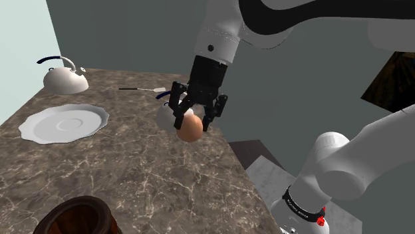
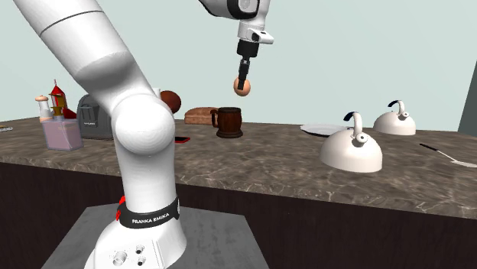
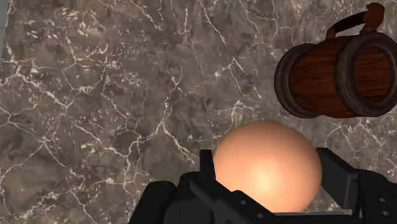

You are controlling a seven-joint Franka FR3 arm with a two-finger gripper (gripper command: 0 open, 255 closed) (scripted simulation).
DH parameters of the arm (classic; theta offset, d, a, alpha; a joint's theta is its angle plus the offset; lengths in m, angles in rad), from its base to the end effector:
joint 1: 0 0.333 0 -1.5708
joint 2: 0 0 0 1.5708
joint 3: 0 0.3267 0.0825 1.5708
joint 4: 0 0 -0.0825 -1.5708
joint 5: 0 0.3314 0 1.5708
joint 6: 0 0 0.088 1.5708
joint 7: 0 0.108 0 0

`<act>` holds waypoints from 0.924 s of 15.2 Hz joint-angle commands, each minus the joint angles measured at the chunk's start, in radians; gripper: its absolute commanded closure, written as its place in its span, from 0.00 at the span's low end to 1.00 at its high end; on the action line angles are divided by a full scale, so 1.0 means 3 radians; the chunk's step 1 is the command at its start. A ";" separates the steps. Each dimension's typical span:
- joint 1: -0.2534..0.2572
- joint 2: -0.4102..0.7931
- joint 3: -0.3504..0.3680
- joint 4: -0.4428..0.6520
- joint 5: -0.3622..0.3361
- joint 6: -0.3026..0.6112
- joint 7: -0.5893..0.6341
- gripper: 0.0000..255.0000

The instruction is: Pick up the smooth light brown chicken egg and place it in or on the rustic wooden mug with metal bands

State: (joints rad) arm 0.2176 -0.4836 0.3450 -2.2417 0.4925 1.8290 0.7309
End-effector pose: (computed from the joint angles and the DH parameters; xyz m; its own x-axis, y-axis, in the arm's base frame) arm 0.2775 0.2500 0.5700 0.9412 -0.2820 -0.1859 -0.3240 -0.9095 -0.2604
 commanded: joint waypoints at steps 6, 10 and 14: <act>0.0083 0.0557 0.0512 0.0516 -0.0058 0.0278 0.0594 1.00; 0.0114 0.0978 0.0797 0.0903 -0.0254 0.0415 0.0976 1.00; 0.0191 0.1478 0.1057 0.1358 -0.0599 0.0515 0.1416 1.00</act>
State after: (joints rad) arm 0.2680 -0.0796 0.6432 -1.8659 0.3412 1.9719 1.1212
